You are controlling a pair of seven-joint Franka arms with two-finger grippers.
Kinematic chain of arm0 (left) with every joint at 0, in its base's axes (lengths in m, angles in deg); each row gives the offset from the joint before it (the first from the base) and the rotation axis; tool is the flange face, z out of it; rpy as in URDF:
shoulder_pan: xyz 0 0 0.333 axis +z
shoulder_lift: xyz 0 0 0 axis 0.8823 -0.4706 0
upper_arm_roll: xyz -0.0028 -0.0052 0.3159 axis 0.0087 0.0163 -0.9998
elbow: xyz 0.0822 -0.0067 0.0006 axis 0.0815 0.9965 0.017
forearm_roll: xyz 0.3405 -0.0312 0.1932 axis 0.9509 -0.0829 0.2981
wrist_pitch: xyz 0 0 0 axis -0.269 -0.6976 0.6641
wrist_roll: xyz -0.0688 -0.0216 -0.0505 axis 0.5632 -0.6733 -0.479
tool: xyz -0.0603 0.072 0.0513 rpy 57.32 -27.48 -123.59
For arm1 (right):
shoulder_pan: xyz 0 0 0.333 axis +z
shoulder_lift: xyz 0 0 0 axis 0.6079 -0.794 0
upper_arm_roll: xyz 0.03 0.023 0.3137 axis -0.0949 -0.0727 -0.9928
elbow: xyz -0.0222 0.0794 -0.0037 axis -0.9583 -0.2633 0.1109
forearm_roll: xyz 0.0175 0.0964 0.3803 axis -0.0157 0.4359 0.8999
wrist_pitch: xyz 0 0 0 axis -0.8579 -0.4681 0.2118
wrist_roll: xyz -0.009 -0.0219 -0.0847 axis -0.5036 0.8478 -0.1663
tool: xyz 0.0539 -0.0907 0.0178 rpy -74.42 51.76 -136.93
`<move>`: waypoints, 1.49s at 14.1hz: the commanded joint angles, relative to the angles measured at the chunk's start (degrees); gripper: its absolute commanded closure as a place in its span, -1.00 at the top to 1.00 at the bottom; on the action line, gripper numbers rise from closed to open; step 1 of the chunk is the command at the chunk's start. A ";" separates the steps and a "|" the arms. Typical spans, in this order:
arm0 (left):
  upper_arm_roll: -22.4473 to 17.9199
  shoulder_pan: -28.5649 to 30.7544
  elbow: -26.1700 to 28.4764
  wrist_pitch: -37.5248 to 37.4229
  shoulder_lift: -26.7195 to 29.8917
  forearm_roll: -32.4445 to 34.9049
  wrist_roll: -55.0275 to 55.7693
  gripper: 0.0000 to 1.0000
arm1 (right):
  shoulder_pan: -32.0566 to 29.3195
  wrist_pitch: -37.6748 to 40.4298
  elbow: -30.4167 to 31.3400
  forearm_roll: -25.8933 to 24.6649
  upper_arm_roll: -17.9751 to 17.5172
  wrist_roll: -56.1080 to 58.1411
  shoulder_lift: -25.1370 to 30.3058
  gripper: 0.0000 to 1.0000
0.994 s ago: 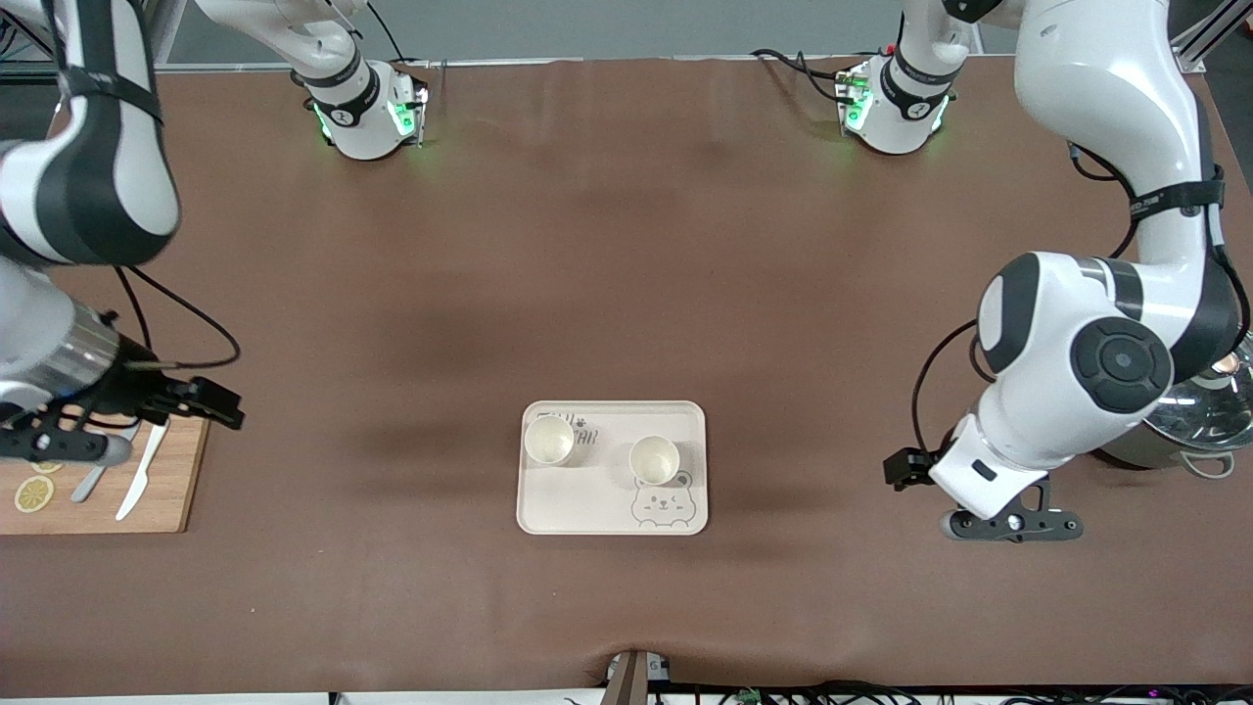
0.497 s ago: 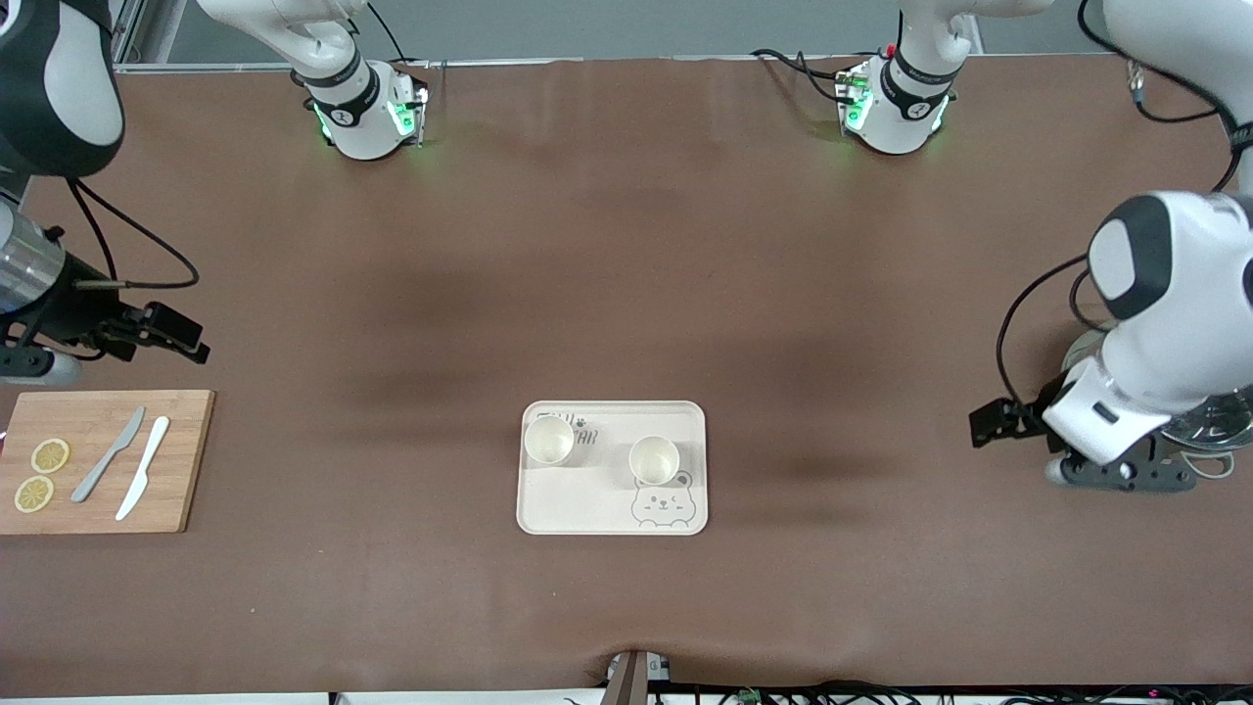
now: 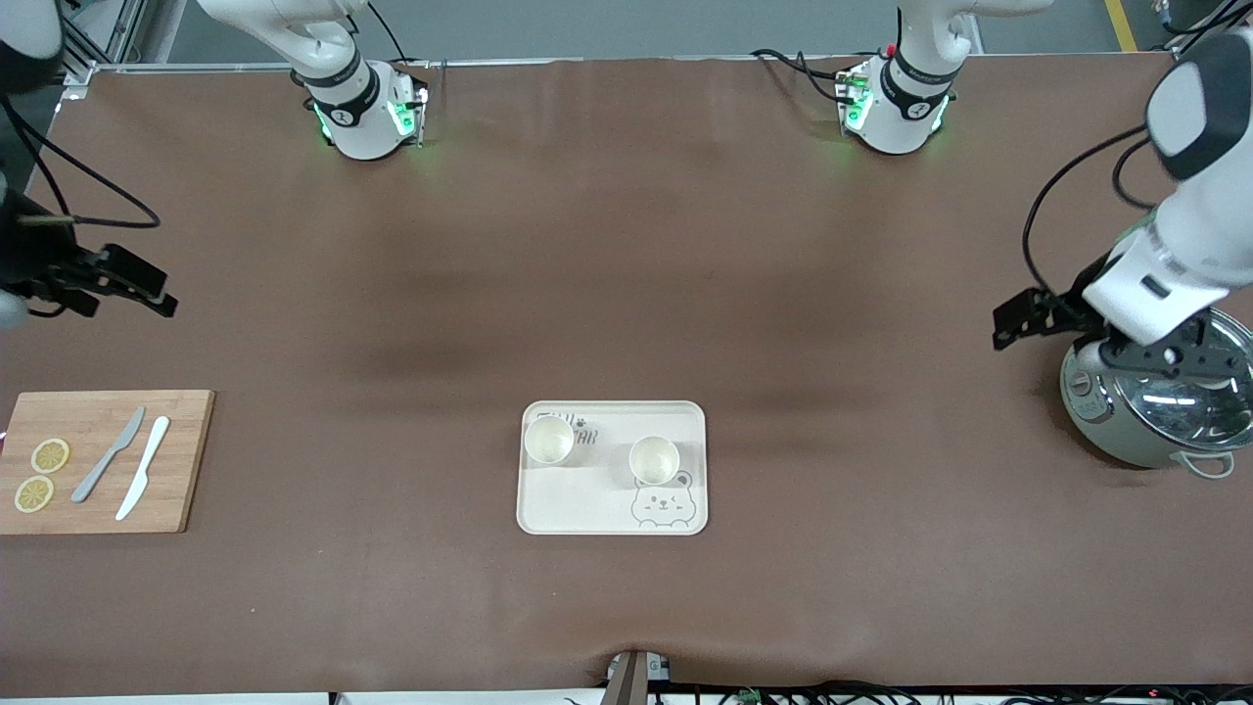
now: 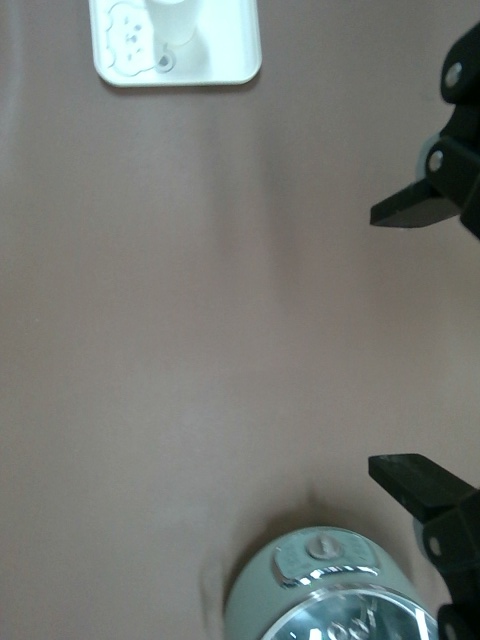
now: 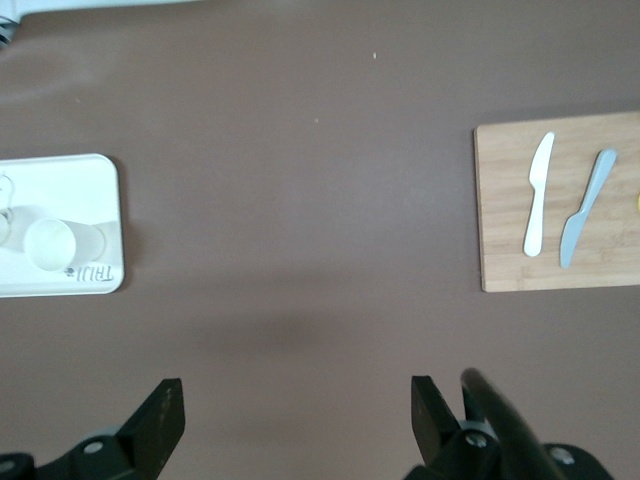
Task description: Place white IKEA cup upright on tray with both arms
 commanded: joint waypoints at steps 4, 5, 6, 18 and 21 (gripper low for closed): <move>0.84 0.34 -6.70 -15.30 3.13 1.36 -4.13 1.00 | -1.36 11.60 -12.00 -1.85 -0.88 0.42 -5.72 1.00; 1.63 0.34 -6.70 -15.83 3.22 1.27 -3.69 1.00 | -1.01 11.53 -12.09 -1.85 -0.88 0.33 -5.64 1.00; 1.81 0.34 -6.61 -16.36 3.39 1.27 -3.17 1.00 | -0.92 11.61 -12.00 -2.03 -0.88 0.15 -5.55 1.00; 1.72 0.78 -7.05 -16.19 3.75 6.90 -1.32 1.00 | -9.54 4.32 -6.47 -2.90 -7.04 -0.29 -4.32 1.00; 1.72 0.69 -6.96 -15.67 3.75 6.64 -1.23 1.00 | -8.30 3.01 -4.11 -3.52 -5.63 -0.20 -3.09 1.00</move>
